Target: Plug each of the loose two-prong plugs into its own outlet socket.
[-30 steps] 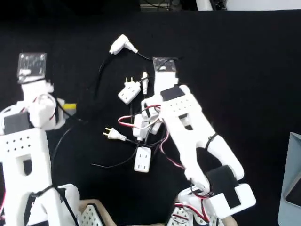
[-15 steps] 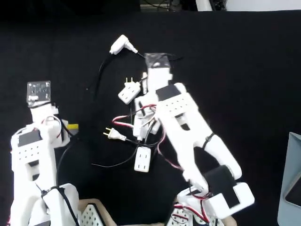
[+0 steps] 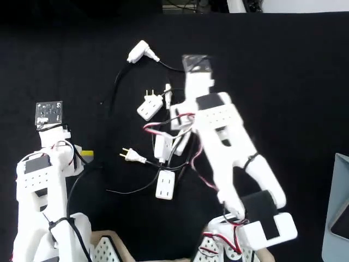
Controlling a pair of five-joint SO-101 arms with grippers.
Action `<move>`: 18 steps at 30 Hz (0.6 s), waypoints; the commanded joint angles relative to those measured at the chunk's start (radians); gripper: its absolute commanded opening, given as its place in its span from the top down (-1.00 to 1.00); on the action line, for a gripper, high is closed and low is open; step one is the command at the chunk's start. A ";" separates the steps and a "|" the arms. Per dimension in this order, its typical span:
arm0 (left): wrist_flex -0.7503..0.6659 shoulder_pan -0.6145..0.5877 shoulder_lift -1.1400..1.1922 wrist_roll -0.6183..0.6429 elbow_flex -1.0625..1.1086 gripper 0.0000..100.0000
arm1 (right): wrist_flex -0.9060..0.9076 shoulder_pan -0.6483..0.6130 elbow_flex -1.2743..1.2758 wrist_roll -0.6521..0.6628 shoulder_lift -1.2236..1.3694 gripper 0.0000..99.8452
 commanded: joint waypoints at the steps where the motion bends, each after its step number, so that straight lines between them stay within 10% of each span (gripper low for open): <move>1: -0.020 -0.004 -0.017 -0.002 -0.005 0.35 | -0.098 0.074 0.010 0.006 -0.007 0.83; 18: -0.021 -0.001 -0.017 -0.003 0.010 0.35 | -0.196 0.150 -0.213 0.078 0.328 0.83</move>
